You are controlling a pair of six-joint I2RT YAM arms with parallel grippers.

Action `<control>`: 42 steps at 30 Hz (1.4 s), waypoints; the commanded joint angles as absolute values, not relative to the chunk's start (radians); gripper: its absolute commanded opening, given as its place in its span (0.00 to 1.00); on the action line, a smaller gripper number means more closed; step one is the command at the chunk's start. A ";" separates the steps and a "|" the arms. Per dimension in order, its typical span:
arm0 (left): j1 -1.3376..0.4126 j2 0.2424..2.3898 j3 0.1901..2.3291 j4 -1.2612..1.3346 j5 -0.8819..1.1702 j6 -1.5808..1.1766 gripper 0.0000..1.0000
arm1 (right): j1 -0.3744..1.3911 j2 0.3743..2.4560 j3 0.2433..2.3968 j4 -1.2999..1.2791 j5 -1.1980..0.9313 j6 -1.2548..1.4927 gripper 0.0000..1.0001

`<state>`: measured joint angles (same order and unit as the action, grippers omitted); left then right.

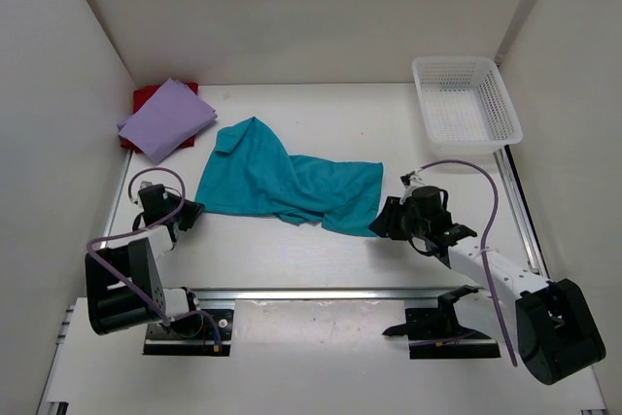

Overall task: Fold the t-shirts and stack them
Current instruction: Flatten out the tshirt

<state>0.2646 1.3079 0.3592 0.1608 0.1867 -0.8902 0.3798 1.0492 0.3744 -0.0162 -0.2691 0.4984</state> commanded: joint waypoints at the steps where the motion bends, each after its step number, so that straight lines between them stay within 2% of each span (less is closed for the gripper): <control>1: 0.252 1.316 0.380 0.236 0.160 -0.914 0.19 | 0.326 1.017 0.341 -0.043 -0.221 0.509 0.35; 2: 0.255 1.315 0.387 0.229 0.149 -0.914 0.15 | 0.310 1.014 0.328 -0.037 -0.219 0.509 0.37; 4: 0.232 1.305 0.393 0.226 0.137 -0.910 0.02 | 0.295 1.032 0.314 -0.040 -0.210 0.512 0.40; 8: 0.163 1.227 0.400 0.196 0.069 -0.891 0.00 | 0.333 1.122 0.342 -0.040 -0.213 0.494 0.45; 12: 0.117 1.174 0.407 0.173 0.061 -0.873 0.00 | 0.414 1.202 0.393 -0.043 -0.179 0.499 0.44; 20: 0.094 1.124 0.377 0.195 0.106 -0.896 0.00 | 0.463 1.255 0.439 -0.129 -0.022 0.503 0.27; 26: 0.084 1.121 0.359 0.219 0.133 -0.914 0.00 | 0.449 1.308 0.469 -0.123 -0.040 0.497 0.02; 31: 0.060 1.091 0.405 0.192 0.195 -0.890 0.00 | 0.472 1.221 0.546 -0.189 -0.003 0.486 0.00; 34: -0.042 1.083 0.560 0.063 0.230 -0.804 0.00 | 0.486 1.016 0.646 -0.360 0.101 0.454 0.00; 37: -0.109 1.082 0.764 -0.081 0.270 -0.727 0.00 | 0.488 0.913 0.828 -0.515 0.179 0.411 0.00; 40: -0.103 1.060 1.010 -0.196 0.322 -0.689 0.00 | 0.499 0.890 1.092 -0.676 0.260 0.354 0.00; 42: -0.033 1.066 1.116 -0.204 0.423 -0.722 0.00 | 0.529 0.917 1.352 -0.744 0.313 0.302 0.00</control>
<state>-0.0986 1.1183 0.9745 -0.1200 0.2893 -0.7506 0.4999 0.9222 1.1084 -0.5926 0.1768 0.3935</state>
